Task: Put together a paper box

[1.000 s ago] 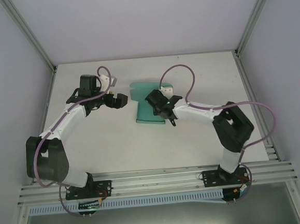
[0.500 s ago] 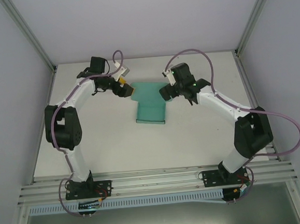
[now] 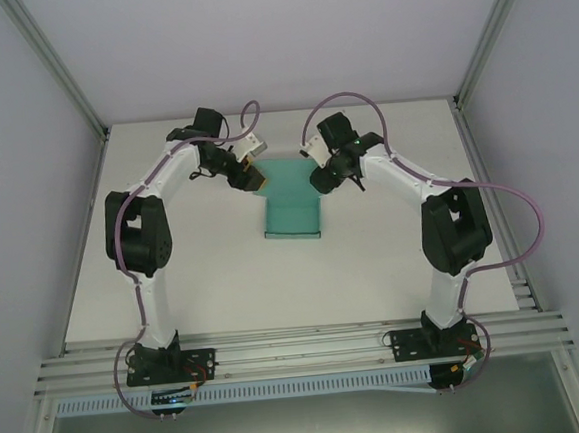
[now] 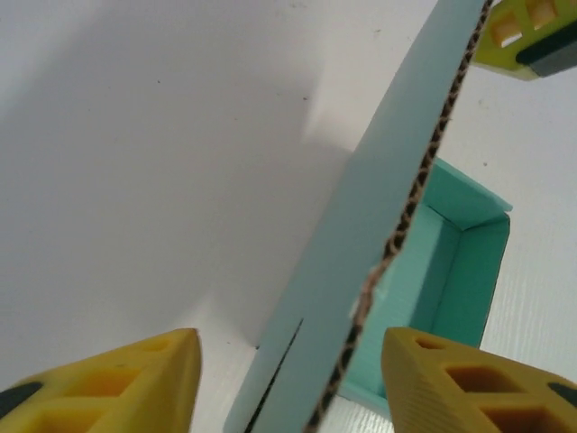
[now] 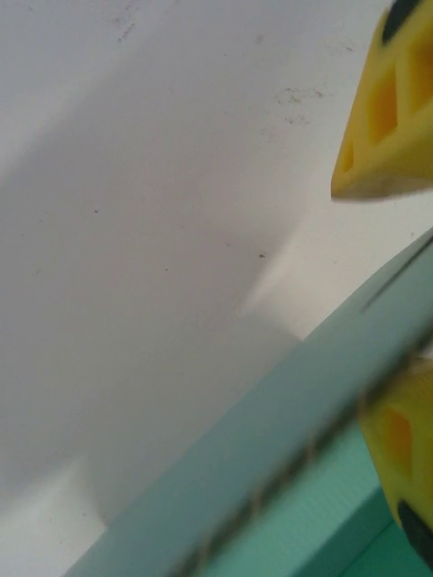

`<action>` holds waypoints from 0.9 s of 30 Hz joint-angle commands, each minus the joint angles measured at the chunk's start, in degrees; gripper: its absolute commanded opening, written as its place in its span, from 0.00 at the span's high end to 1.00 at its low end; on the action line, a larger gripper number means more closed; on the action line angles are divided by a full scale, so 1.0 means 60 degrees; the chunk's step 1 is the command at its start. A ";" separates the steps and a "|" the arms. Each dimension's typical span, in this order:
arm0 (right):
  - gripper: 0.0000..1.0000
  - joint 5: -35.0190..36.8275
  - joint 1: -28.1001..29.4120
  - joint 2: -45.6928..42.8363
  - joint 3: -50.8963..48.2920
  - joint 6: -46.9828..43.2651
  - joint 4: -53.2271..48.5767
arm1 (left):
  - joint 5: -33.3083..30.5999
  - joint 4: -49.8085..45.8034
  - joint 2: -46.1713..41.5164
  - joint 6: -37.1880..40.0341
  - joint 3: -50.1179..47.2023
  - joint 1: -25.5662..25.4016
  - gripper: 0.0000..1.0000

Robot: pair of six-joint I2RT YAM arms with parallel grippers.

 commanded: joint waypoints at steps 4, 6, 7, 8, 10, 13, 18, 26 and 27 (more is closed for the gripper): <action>0.69 -0.0170 -0.0098 -0.0032 0.0283 -0.0101 -0.0494 | -0.0390 -0.0653 0.0014 0.0704 0.0100 -0.0082 0.62; 0.78 -0.0242 -0.0096 0.0005 0.0372 -0.0044 -0.0590 | -0.0450 -0.0617 -0.0054 0.0720 0.0011 -0.0124 0.71; 0.83 -0.0260 -0.0098 0.0038 0.0438 0.0025 -0.0634 | -0.0534 -0.0579 -0.0068 0.0684 0.0006 -0.0154 0.74; 0.87 -0.0295 -0.0087 0.0069 0.0485 0.0070 -0.0697 | -0.0587 -0.0549 -0.0097 0.0660 -0.0015 -0.0183 0.79; 0.92 -0.0348 -0.0083 0.0096 0.0552 0.0211 -0.0777 | -0.0848 -0.0244 -0.0231 0.0448 -0.0140 -0.0282 0.93; 0.96 -0.0276 -0.0061 0.0076 0.0574 0.0589 -0.0751 | -0.1324 0.0379 -0.0498 0.0165 -0.0476 -0.0415 1.00; 1.00 0.0522 -0.0010 -0.0225 0.0475 0.1896 -0.0211 | -0.2687 0.1164 -0.0772 -0.0916 -0.0529 -0.0630 1.00; 1.00 0.0452 0.0118 -0.0342 0.0560 0.6082 0.1219 | -0.3783 0.1460 -0.0342 -0.4429 0.0842 -0.1014 1.00; 1.00 0.0653 0.0185 -0.0280 0.0585 0.6607 0.1416 | -0.4077 0.1538 -0.0304 -0.4880 0.0928 -0.1108 1.00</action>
